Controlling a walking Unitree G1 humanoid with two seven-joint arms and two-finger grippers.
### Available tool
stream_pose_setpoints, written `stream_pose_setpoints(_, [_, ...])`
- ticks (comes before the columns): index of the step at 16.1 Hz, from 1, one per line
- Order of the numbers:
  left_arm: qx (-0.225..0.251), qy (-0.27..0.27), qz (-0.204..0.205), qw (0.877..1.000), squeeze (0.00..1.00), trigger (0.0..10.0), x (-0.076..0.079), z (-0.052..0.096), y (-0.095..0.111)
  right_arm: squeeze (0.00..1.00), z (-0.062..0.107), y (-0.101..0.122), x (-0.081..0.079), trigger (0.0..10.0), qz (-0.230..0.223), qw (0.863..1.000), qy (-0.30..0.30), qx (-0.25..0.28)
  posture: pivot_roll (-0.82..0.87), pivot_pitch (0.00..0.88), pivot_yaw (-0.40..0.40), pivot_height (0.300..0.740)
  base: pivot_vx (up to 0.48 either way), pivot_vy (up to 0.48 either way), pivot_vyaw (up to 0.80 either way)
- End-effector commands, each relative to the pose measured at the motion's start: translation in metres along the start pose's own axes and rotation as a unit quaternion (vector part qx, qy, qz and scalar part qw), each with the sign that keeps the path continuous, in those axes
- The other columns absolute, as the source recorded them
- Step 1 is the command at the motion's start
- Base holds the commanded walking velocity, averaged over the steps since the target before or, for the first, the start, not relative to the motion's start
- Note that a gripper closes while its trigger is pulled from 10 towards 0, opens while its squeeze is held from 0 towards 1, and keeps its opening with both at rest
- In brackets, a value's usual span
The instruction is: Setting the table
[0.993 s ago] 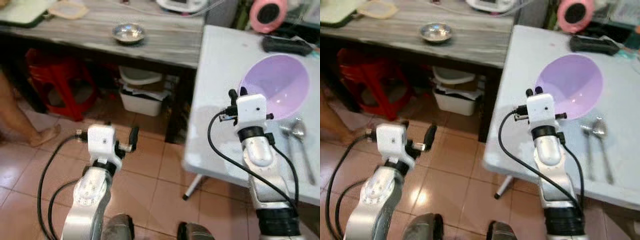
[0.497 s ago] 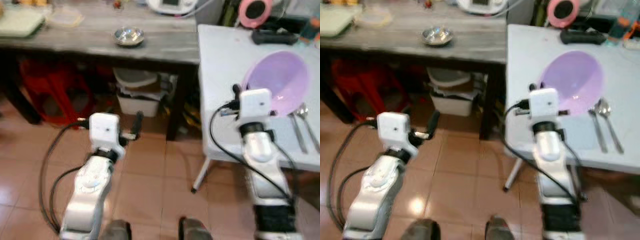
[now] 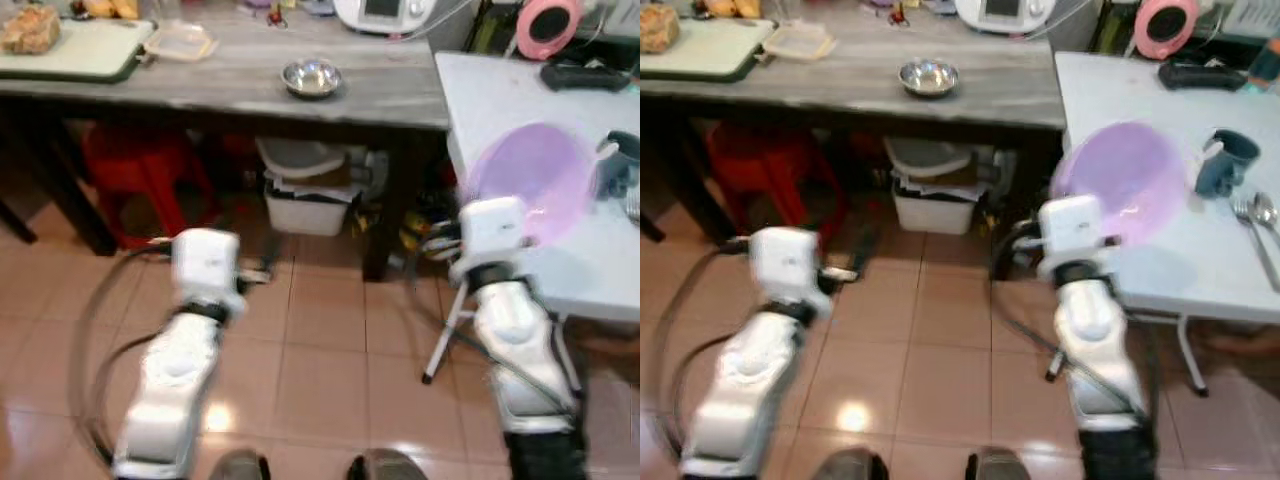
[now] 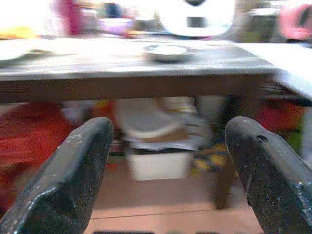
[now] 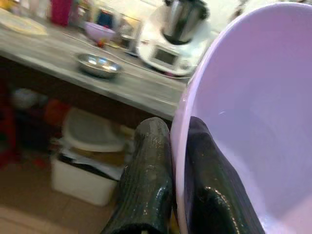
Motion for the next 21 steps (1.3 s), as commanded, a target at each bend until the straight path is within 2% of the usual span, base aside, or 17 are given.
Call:
stream_pose_setpoints(1, [0.003, 0.002, 0.001, 1.0, 0.0, 10.0, 0.004, -0.001, 0.001, 0.0, 0.002, 0.001, 0.011, 10.0, 0.0, 1.0, -0.012, 0.0, 0.03, 0.059, -0.01, 0.74, 0.45, 0.0, 0.0])
stream_pose_setpoints(3, [0.003, 0.018, -0.01, 1.0, 0.0, 10.0, -0.003, -0.002, 0.001, 0.0, 0.017, -0.012, 0.004, 10.0, -0.032, 0.999, -0.005, -0.029, 0.02, 0.048, -0.007, 0.74, 0.465, 0.0, 0.0])
stream_pose_setpoints(5, [0.004, 0.007, -0.021, 1.0, 0.0, 10.0, 0.003, -0.004, 0.001, 0.0, 0.02, -0.014, -0.001, 10.0, -0.027, 0.999, 0.001, -0.034, 0.02, 0.043, -0.003, 0.74, 0.48, 0.0, 0.0])
stream_pose_setpoints(6, [0.004, -0.006, -0.02, 1.0, 0.0, 10.0, 0.009, -0.005, 0.001, 0.0, 0.018, -0.012, -0.002, 10.0, -0.026, 0.999, 0.002, -0.03, 0.02, 0.039, -0.002, 0.74, 0.48, 0.0, 0.66])
stream_pose_setpoints(8, [0.004, -0.01, -0.017, 1.0, 0.0, 10.0, 0.012, -0.006, 0.0, 0.0, 0.014, -0.009, -0.001, 10.0, -0.03, 0.999, 0.001, -0.024, 0.01, 0.033, 0.0, 0.74, 0.48, 0.0, 0.78])
stream_pose_setpoints(13, [0.008, -0.017, -0.017, 1.0, 0.0, 10.0, 0.014, -0.008, 0.001, 0.0, 0.004, 0.0, -0.004, 10.0, -0.05, 0.999, 0.01, -0.008, 0.02, 0.029, 0.002, 0.74, 0.48, 0.0, 0.0])
stream_pose_setpoints(21, [0.018, -0.031, -0.019, 0.999, 0.0, 10.0, 0.019, -0.009, 0.006, 0.0, -0.013, 0.012, -0.002, 10.0, -0.054, 0.998, 0.009, 0.014, 0.02, 0.041, 0.0, 0.74, 0.48, 0.0, 0.0])
Point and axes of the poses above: a point about 5 cm out from each wrist's last joint towards the gripper, its own z axis pointing back from the gripper into the wrist, its own y axis along the axis of the wrist's last joint, x = y × z, the point moved 5 cm from there along -z, pointing out of the wrist towards the gripper, and after that the axes turned 7 degrees about z, right-handed, at the moved point
